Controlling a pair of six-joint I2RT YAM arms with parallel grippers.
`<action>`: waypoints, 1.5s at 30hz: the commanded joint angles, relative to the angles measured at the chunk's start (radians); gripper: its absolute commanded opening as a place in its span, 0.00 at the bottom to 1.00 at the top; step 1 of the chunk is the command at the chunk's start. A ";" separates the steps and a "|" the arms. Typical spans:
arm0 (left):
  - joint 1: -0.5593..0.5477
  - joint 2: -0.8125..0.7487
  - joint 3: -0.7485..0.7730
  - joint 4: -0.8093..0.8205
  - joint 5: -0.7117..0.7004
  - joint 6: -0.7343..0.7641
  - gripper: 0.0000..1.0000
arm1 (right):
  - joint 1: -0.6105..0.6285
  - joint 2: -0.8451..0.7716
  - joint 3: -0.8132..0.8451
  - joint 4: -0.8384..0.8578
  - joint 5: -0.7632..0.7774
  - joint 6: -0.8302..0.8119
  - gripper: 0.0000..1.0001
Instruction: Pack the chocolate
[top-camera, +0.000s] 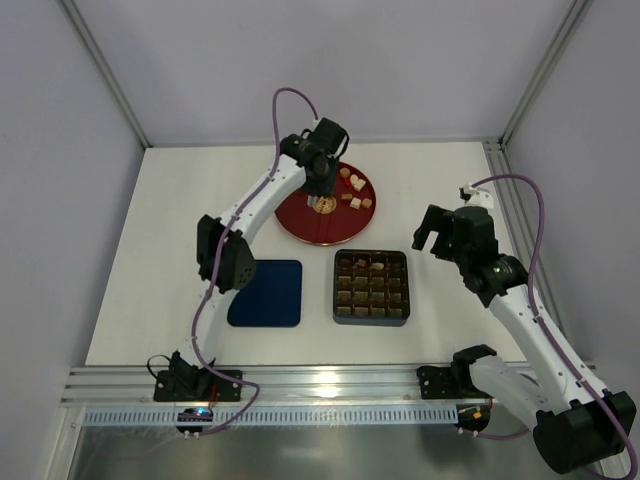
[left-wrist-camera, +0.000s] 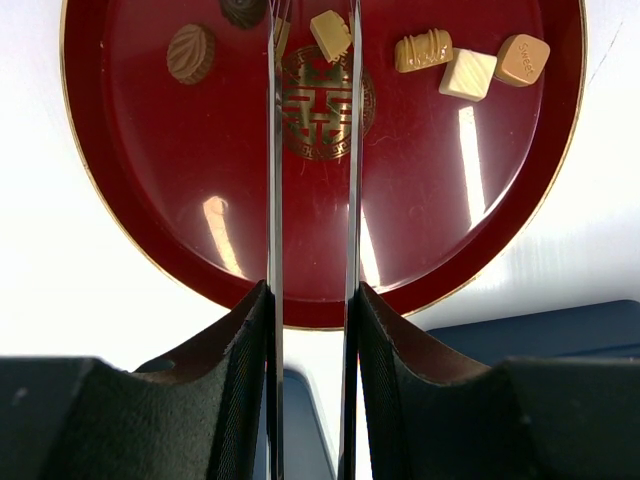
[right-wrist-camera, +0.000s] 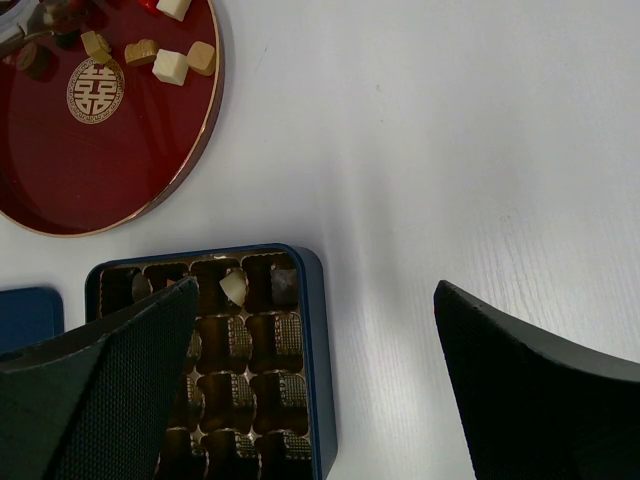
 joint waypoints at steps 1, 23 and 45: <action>0.002 0.013 0.000 0.036 0.013 -0.002 0.37 | -0.005 0.000 0.022 0.024 -0.006 -0.015 1.00; -0.001 -0.011 -0.078 0.050 0.025 -0.016 0.35 | -0.005 -0.019 0.012 0.016 -0.009 -0.010 1.00; -0.028 -0.075 -0.029 -0.013 -0.006 0.021 0.25 | -0.004 -0.013 0.009 0.029 -0.019 0.000 1.00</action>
